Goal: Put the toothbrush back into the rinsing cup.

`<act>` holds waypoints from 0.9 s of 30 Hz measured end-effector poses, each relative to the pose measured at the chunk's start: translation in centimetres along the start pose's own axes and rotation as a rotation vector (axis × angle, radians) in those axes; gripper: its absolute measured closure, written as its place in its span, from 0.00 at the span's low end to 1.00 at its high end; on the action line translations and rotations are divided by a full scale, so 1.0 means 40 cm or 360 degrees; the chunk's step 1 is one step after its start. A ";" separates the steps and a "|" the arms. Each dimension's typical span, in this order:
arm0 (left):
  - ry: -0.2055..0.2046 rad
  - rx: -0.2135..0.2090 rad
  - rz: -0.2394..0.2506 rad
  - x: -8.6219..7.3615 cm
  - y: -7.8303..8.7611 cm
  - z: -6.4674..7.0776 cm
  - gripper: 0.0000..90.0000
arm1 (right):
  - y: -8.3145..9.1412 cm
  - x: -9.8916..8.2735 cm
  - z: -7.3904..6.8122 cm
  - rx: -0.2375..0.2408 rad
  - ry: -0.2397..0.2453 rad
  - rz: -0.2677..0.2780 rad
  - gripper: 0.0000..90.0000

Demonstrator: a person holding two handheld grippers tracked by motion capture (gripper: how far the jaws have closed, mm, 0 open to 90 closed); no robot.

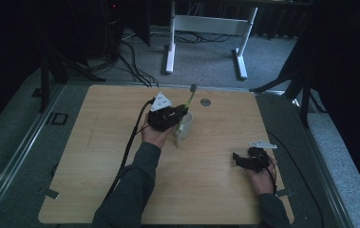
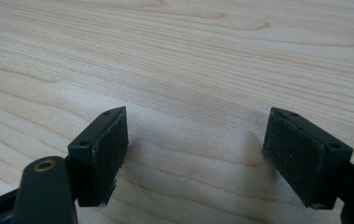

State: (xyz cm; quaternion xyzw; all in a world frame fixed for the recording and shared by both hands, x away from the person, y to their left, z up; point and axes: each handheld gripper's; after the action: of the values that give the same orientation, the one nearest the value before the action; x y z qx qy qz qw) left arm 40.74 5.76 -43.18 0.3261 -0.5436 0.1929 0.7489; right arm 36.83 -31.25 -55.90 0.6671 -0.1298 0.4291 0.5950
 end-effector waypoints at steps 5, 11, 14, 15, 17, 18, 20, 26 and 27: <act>0.0016 0.0016 0.0014 -0.006 -0.003 -0.003 0.88 | 0.000 0.000 0.000 0.0000 0.0000 0.0000 0.24; 0.0024 0.0017 0.0019 -0.014 -0.010 -0.002 0.88 | 0.000 0.000 0.000 0.0000 0.0000 0.0000 0.24; 0.0023 0.0015 0.0012 -0.016 -0.013 -0.002 0.88 | 0.000 0.000 0.000 0.0000 0.0000 0.0000 0.24; 0.0022 0.0015 0.0009 -0.018 -0.016 -0.003 0.88 | 0.000 0.000 0.000 0.0000 0.0000 0.0000 0.24; 0.0030 0.0013 0.0007 -0.019 -0.017 -0.003 0.88 | 0.000 0.000 0.000 0.0000 0.0000 0.0000 0.24; 0.0028 0.0013 0.0005 -0.020 -0.018 -0.003 0.88 | 0.000 0.000 0.000 -0.0001 0.0000 0.0000 0.24; 0.0027 0.0016 0.0003 -0.021 -0.020 -0.004 0.88 | 0.000 0.000 0.000 -0.0001 -0.0001 0.0000 0.24; 0.0027 0.0019 -0.0014 -0.026 -0.024 -0.004 0.88 | 0.000 0.000 0.000 0.0000 -0.0002 -0.0001 0.24; 0.0024 0.0018 -0.0017 -0.027 -0.025 -0.003 0.88 | 0.000 0.000 0.000 0.0000 -0.0001 -0.0001 0.24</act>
State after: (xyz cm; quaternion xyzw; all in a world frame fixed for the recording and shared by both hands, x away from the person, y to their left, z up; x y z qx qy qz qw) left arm 41.12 5.20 -44.49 0.3317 -0.5353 0.1945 0.7521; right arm 36.82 -31.25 -55.89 0.6673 -0.1298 0.4286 0.5951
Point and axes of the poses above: each handheld gripper's, and its own axes: y roughly backward along the jaws, x roughly out of its top, z roughly to its right, and after that the axes turned 6 degrees about y, right-handed
